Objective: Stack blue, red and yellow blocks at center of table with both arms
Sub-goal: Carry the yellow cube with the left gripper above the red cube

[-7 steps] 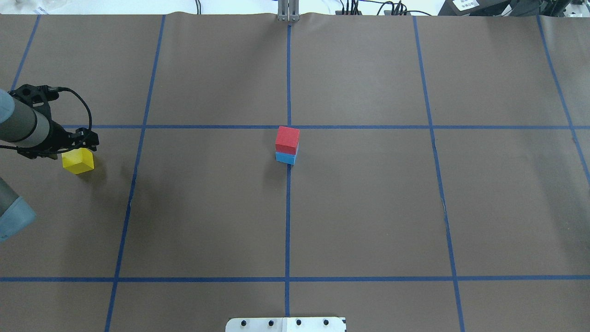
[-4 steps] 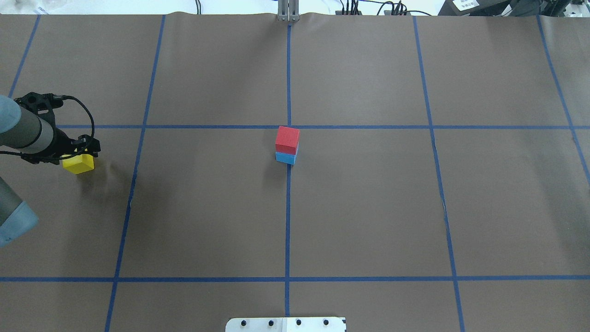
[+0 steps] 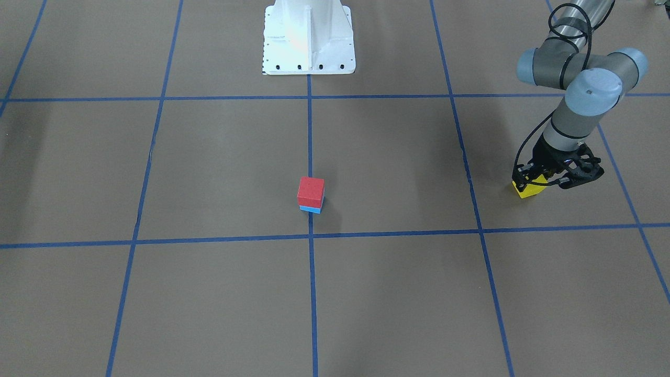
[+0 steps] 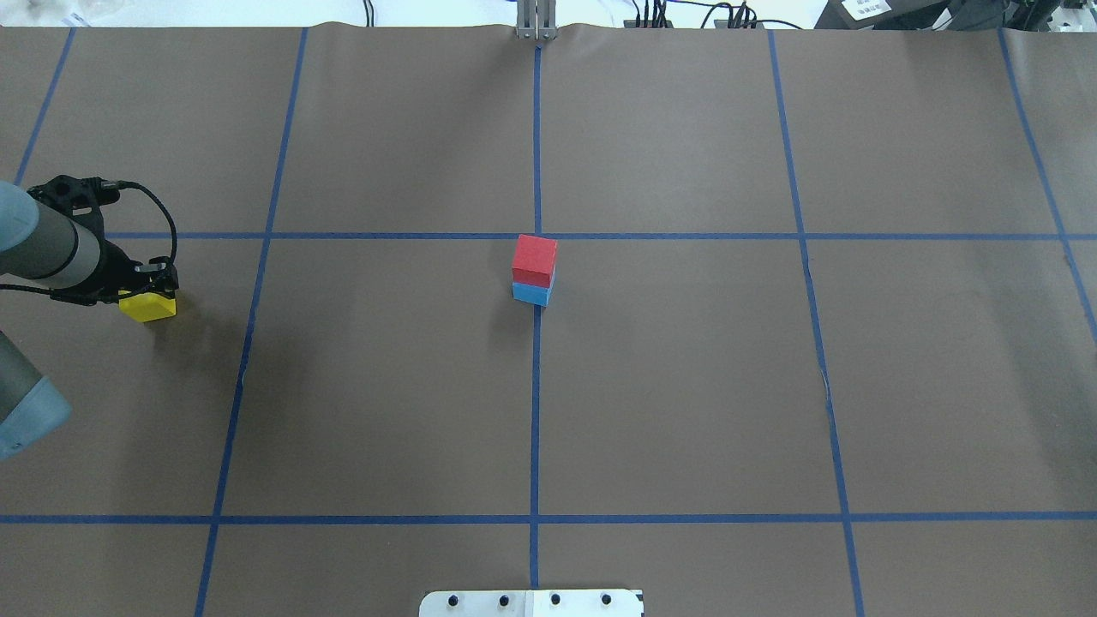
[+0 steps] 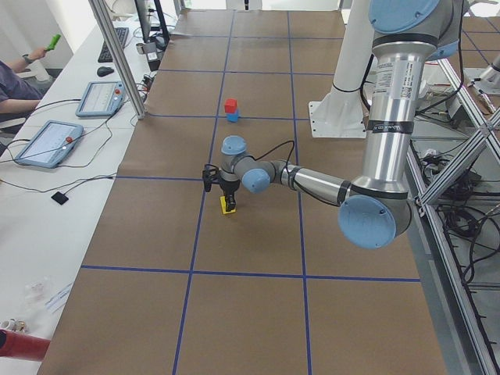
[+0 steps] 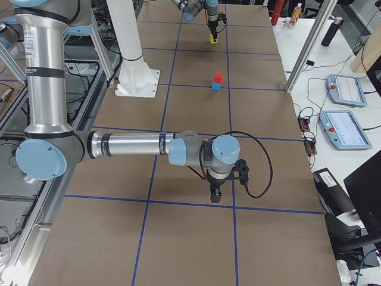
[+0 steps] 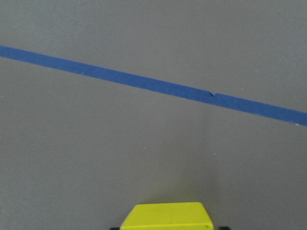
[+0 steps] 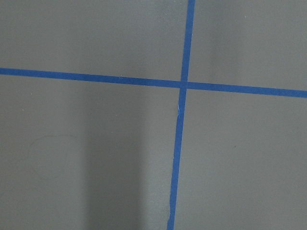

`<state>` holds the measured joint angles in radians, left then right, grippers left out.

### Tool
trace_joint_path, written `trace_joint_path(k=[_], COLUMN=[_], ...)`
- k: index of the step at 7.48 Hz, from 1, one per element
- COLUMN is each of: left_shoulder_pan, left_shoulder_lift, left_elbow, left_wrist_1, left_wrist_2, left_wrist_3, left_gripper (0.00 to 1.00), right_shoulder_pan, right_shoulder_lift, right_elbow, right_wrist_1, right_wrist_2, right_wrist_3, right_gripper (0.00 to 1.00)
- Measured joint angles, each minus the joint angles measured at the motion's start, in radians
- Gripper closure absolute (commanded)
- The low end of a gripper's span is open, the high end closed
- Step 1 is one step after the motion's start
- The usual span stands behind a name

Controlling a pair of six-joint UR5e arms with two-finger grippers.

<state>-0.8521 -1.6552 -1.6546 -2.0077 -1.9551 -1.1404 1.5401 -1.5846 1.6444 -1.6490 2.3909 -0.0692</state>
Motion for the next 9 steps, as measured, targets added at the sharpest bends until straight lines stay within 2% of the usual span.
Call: trace_joint_path(k=[2, 3, 5, 7, 8, 9], left_shoulder_pan=[-0.008, -0.018, -0.031, 0.007, 0.068, 0.133], left_shoulder_lift=[0.001, -0.003, -0.077, -0.313, -0.448, -0.587], left_elbow=[-0.042, -0.095, -0.265, -0.324, -0.309, -0.244], left_wrist_1=[0.016, 0.073, 0.324, 0.576, 0.666, 0.71], left_wrist_2=[-0.067, -0.091, -0.102, -0.095, -0.071, -0.04], left_wrist_3=[0.018, 0.074, 0.197, 0.218, 0.19, 0.139], left_gripper=[1.0, 1.0, 1.0, 1.0, 1.0, 1.0], right_shoulder_pan=[0.0, 0.0, 0.0, 0.0, 0.0, 0.0], right_shoulder_lift=[0.0, 0.0, -0.002, -0.003, -0.003, -0.002], right_elbow=[0.004, 0.006, 0.008, 0.009, 0.01, 0.011], right_wrist_1=[0.0, 0.0, 0.0, 0.0, -0.001, -0.001], right_wrist_2=[0.0, -0.001, -0.001, 0.001, 0.002, 0.003], right_wrist_3=[0.001, 0.002, 0.002, 0.002, 0.002, 0.003], right_gripper=[0.0, 0.0, 0.0, 0.0, 0.0, 0.0])
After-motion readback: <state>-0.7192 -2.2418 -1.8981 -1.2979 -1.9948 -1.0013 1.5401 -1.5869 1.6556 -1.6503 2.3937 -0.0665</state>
